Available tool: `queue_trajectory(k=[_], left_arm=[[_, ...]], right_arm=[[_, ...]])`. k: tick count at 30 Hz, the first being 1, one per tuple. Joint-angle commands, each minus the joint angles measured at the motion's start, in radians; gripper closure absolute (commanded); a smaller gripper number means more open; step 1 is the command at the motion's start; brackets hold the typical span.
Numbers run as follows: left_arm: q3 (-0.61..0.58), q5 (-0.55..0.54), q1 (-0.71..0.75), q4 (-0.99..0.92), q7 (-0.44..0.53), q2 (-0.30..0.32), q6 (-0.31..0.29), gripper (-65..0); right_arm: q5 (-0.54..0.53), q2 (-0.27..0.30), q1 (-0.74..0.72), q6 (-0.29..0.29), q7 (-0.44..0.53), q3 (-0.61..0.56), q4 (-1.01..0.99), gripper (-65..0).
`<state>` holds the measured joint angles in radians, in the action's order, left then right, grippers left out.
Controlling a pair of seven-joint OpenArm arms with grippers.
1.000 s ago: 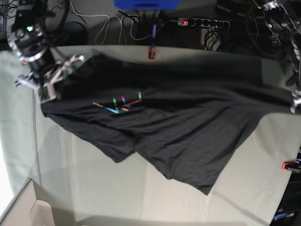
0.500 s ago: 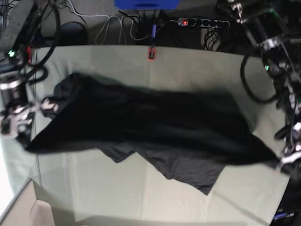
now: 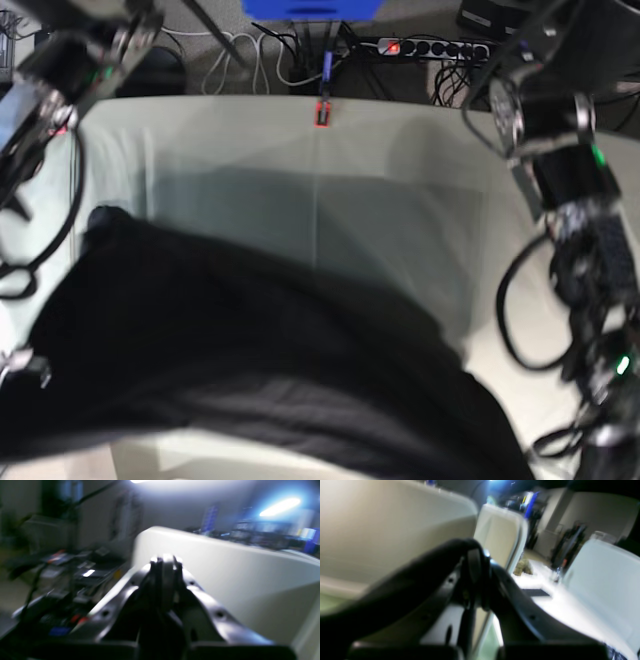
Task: Layout the t-shirt on the table in an organized manner, then fold the t-shirt properly
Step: 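Lift the shirt high with both grippers and shake it out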
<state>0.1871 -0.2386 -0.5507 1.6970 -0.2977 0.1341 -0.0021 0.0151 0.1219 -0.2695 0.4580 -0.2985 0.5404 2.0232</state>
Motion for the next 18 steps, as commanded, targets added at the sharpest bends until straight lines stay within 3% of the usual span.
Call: queue_trajectory(k=[1,10,18], left_arm=[[-0.011,0.008,-0.064,0.022,0.032,0.005,0.006,-0.1],[-0.077,0.008,-0.257,0.143,0.032,0.005,0.006,-0.1],[-0.085,0.008,-0.276,0.271,0.032,0.006,0.006,-0.1]], right_arm=[[-0.016,0.019,-0.049,-0.006,0.034,-0.001,0.017,0.0],[-0.016,0.045,-0.287,-0.006,0.032,-0.006,0.012,0.0],[-0.019,0.040,-0.420,-0.009,0.032,-0.007,0.014,0.0]])
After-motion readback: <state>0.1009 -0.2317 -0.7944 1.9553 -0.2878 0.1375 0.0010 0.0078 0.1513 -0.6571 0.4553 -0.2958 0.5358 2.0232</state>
